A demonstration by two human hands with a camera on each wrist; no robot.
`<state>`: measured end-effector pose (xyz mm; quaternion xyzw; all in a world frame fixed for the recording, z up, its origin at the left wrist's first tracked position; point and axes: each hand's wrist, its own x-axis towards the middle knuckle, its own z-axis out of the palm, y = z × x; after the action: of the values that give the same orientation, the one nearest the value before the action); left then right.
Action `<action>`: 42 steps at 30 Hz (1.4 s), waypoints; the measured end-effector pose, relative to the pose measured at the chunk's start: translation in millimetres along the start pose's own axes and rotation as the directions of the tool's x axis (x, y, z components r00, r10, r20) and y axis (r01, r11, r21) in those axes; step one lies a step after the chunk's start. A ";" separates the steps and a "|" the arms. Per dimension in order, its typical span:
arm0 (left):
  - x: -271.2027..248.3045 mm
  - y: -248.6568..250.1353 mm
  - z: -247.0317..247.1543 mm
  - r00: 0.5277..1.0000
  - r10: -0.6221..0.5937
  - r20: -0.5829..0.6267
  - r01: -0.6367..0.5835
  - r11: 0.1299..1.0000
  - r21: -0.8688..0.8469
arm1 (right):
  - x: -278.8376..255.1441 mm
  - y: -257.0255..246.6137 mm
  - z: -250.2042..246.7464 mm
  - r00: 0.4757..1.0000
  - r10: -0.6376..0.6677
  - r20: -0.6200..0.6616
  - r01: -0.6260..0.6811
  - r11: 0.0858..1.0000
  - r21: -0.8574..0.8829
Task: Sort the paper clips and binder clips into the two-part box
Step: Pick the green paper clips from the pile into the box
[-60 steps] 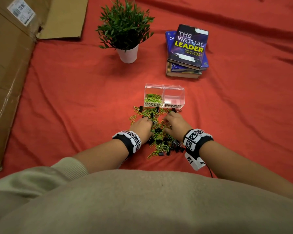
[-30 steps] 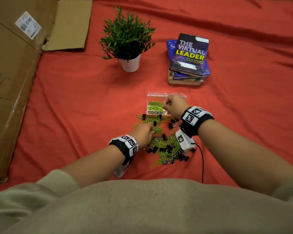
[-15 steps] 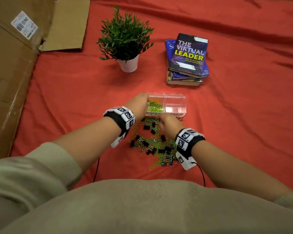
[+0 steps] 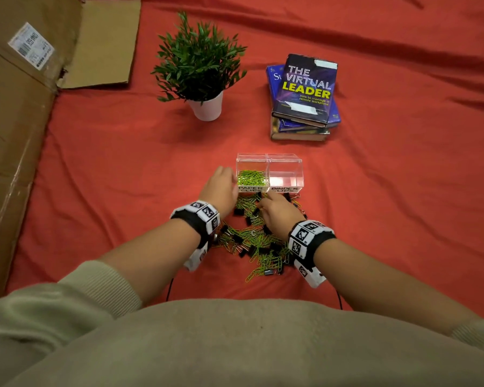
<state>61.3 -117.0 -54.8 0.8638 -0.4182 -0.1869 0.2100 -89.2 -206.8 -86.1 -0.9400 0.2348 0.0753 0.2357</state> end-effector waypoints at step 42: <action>-38.9 -42.5 32.2 0.964 -0.093 0.249 0.071 0.993 0.097 | 62.8 -35.4 -63.1 0.974 0.225 0.009 -0.225 0.973 0.053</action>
<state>50.0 -68.6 -98.1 0.8578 -0.4132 -0.2856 0.1094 -15.2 -234.9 -32.1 -0.9006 0.3413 0.0968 0.2510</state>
